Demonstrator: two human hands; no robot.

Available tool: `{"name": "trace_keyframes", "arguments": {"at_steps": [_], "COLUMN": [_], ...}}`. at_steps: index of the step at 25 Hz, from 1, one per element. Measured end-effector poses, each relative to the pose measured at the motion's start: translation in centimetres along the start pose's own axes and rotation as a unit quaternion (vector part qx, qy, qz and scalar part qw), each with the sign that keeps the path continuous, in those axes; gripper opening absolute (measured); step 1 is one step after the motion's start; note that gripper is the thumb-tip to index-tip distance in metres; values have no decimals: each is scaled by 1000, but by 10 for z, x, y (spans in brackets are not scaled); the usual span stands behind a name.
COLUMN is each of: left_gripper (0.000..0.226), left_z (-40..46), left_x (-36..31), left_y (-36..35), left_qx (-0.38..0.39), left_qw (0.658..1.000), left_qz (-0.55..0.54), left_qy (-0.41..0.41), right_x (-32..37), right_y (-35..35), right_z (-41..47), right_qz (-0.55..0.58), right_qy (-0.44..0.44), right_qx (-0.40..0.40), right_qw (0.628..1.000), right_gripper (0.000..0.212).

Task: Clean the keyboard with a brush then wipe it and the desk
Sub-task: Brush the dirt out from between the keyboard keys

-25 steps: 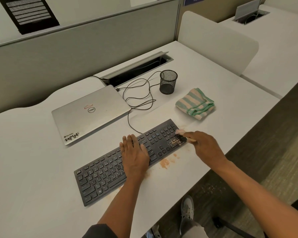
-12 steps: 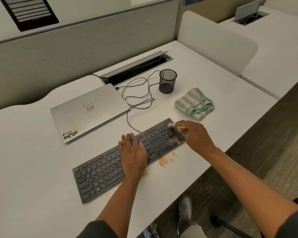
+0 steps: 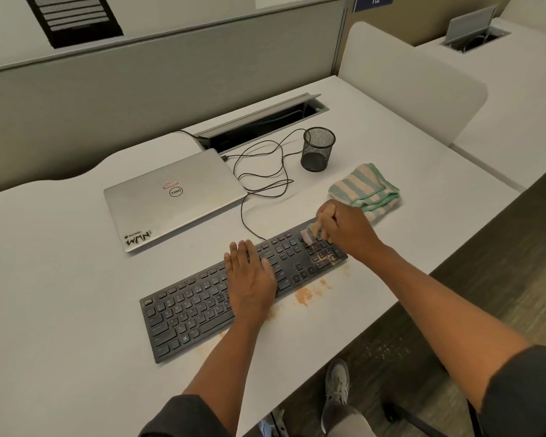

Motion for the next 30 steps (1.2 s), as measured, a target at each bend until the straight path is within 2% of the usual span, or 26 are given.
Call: {"name": "trace_keyframes", "arguments": {"at_steps": [2, 6, 11, 16, 20, 23, 25, 30], "left_gripper": [64, 64, 63, 63, 63, 63, 63, 63], "left_z": [0, 0, -1, -1, -1, -2, -2, 0], "left_x": [0, -1, -1, -2, -2, -1, -2, -1], "left_y": [0, 0, 2, 2, 2, 2, 2, 1], "left_qx": [3, -1, -3, -1, -5, -8, -5, -3], "left_qw": [1000, 1000, 1000, 1000, 1000, 1000, 1000, 1000], "left_qz": [-2, -1, 0, -2, 1, -2, -5, -4], "left_qy": [0, 0, -3, -5, -7, -9, -9, -8], "right_x": [-8, -14, -3, -13, -2, 1, -7, -27], "right_y": [-10, -6, -7, -2, 13, -1, -8, 18], "right_z": [4, 2, 1, -11, -11, -20, -31, -33], "right_qz": [-18, -123, -36, -81, -21, 25, 18, -21], "right_qy": [-24, -44, -15, -62, -42, -32, -42, -72], "right_qx": [17, 77, 30, 74, 9, 44, 59, -1], "right_qw": [999, 988, 999, 992, 999, 998, 997, 997], "right_gripper": [23, 23, 25, 23, 23, 23, 22, 20]}}
Point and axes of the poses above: each hand's wrist, its own z-axis towards the middle knuckle, its own y-axis out of the back of the hand, x = y × z, the point moved 5 cm from there along z, towards the middle knuckle, and after that the axes turned 6 degrees about x, right-handed, at the moved point
